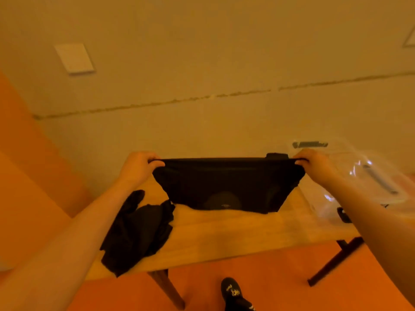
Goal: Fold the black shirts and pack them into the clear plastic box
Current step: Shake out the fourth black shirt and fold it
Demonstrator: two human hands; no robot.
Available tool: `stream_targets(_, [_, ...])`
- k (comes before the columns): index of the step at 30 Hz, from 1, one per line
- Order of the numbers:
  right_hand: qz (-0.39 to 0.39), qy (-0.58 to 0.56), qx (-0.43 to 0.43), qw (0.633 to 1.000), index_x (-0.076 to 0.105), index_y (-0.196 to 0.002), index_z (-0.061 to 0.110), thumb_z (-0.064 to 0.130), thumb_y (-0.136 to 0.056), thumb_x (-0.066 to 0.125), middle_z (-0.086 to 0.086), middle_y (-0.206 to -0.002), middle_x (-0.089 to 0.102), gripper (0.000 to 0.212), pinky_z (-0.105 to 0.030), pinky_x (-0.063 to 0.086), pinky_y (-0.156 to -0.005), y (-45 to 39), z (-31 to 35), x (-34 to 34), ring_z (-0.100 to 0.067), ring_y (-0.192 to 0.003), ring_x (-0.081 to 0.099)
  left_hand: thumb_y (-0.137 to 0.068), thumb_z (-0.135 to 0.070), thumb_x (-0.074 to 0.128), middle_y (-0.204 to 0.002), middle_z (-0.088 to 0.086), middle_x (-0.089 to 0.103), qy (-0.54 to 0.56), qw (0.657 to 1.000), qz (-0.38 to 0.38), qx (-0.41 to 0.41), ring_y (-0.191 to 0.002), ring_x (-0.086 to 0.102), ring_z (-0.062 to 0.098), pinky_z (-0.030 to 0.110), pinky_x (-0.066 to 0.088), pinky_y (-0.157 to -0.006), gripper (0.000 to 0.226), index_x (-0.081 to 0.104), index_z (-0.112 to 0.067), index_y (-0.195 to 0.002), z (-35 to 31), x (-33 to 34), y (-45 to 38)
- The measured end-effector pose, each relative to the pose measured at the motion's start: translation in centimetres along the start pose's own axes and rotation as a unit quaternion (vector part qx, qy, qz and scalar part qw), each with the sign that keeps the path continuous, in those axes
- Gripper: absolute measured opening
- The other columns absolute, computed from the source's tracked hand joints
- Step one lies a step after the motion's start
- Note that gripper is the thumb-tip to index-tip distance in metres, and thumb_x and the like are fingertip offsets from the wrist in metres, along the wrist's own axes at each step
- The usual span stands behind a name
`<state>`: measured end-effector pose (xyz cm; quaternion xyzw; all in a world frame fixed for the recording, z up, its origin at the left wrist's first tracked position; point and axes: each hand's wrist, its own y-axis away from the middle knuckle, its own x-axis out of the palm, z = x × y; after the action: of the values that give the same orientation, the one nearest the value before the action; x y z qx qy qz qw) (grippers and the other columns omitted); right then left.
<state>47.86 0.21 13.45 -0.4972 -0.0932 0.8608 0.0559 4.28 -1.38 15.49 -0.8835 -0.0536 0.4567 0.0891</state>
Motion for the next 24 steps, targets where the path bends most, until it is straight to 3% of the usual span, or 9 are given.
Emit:
stream_targets(3, [-0.067, -0.052, -0.007, 0.996, 0.066, -0.102, -0.004, -0.002, -0.090, 0.051, -0.018, -0.105, 0.062, 0.020, -0.031, 0.038, -0.081, -1.4, 2.5, -3.8, -0.032, -0.101, 0.055, -0.088, -0.013, 0.060, -0.078, 0.007, 0.063, 0.022, 0.998, -0.057, 0.021, -0.075, 0.056, 0.021, 0.028, 0.042, -0.067, 0.015, 0.070, -0.002, -0.089, -2.0, -2.9, -1.3])
stream_targets(7, [-0.093, -0.054, -0.016, 0.994, 0.069, -0.095, 0.000, 0.005, -0.089, 0.054, -0.019, -0.097, 0.067, 0.016, -0.030, 0.037, -0.072, -1.7, 5.1, -7.7, -0.034, -0.091, 0.059, -0.091, -0.009, 0.054, -0.079, 0.008, 0.062, 0.021, 0.995, -0.092, 0.030, -0.075, 0.057, 0.021, 0.017, 0.039, -0.061, 0.018, 0.070, 0.000, -0.092, -3.4, -5.5, -1.9])
stream_targets(11, [-0.123, -0.061, -0.027, 0.990, 0.068, -0.101, -0.002, 0.001, -0.089, 0.053, -0.018, -0.105, 0.066, 0.020, -0.028, 0.036, -0.078, -0.7, 5.6, -9.4, -0.033, -0.101, 0.058, -0.088, -0.010, 0.059, -0.078, 0.005, 0.059, 0.054, 0.991, -0.124, 0.012, -0.073, 0.054, 0.015, 0.015, 0.038, -0.061, 0.013, 0.069, -0.004, -0.094, -4.5, -6.6, -0.7])
stream_targets(13, [-0.117, -0.063, -0.028, 0.991, 0.069, -0.101, -0.001, 0.000, -0.088, 0.054, -0.017, -0.106, 0.066, 0.020, -0.028, 0.038, -0.081, 0.3, 5.6, -9.5, -0.031, -0.101, 0.058, -0.085, -0.012, 0.064, -0.080, 0.004, 0.060, 0.074, 0.989, -0.126, -0.011, -0.079, 0.055, 0.017, 0.021, 0.039, -0.063, 0.013, 0.069, -0.004, -0.094, -4.1, -6.5, 0.3])
stream_targets(16, [-0.105, -0.096, -0.018, 0.990, 0.070, -0.091, 0.004, 0.001, -0.084, 0.061, -0.013, -0.093, 0.066, 0.012, -0.026, 0.037, -0.074, 2.0, 5.8, -9.4, -0.022, -0.087, 0.056, -0.083, -0.012, 0.067, -0.080, 0.004, 0.061, 0.096, 0.987, -0.122, -0.029, -0.079, 0.056, 0.018, 0.022, 0.040, -0.064, 0.013, 0.070, -0.004, -0.093, -3.4, -6.3, 1.7])
stream_targets(21, [-0.079, -0.108, -0.015, 0.991, 0.070, -0.089, 0.002, -0.003, -0.083, 0.061, -0.002, -0.074, 0.062, 0.012, -0.005, 0.041, -0.055, 4.4, 6.2, -10.3, -0.004, -0.063, 0.056, -0.087, -0.008, 0.060, -0.083, 0.009, 0.064, 0.101, 0.989, -0.105, -0.025, -0.083, 0.060, 0.026, 0.034, 0.045, -0.076, 0.012, 0.070, -0.004, -0.093, -2.7, -7.1, 3.9])
stream_targets(24, [-0.034, -0.099, -0.015, 0.994, 0.070, -0.095, 0.003, -0.005, -0.083, 0.060, -0.007, -0.085, 0.065, 0.017, -0.014, 0.042, -0.066, 5.6, 6.4, -10.9, -0.012, -0.072, 0.057, -0.089, -0.010, 0.059, -0.088, 0.010, 0.065, 0.099, 0.992, -0.071, -0.040, -0.086, 0.060, 0.026, 0.034, 0.045, -0.076, 0.013, 0.069, -0.005, -0.094, -2.6, -7.9, 5.4])
